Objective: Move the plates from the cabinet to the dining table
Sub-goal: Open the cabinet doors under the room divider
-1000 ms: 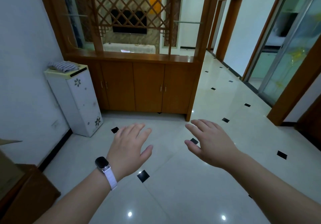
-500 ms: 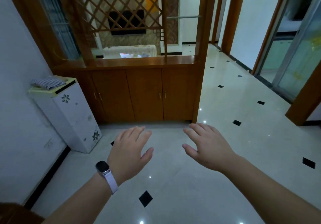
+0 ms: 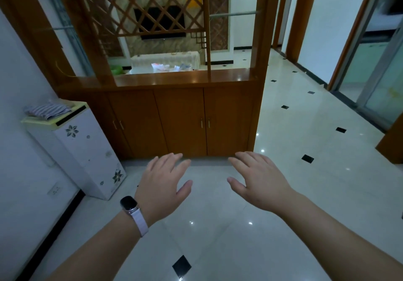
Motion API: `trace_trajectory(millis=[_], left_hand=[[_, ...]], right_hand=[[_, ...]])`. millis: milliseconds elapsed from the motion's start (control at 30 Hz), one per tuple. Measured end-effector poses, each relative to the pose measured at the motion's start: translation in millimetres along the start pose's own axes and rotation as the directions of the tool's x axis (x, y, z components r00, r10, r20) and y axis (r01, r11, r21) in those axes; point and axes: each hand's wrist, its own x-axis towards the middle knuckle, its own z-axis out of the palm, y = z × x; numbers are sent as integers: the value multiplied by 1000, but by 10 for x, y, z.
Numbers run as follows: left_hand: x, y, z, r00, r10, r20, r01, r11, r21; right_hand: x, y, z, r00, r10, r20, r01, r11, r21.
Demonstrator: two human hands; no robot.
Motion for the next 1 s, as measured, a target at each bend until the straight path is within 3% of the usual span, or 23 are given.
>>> trace_trajectory(millis=[633,1000], left_hand=[[2059,-2085,1420,999,37,25,-34,992,-119],[2888,-2494,1934,997,59,53,-49,983,-178]], right_hand=[[2911,9,593,993,91,78,-86,995,-59],[3761,327,836,991,119,63,-117,992,-39]])
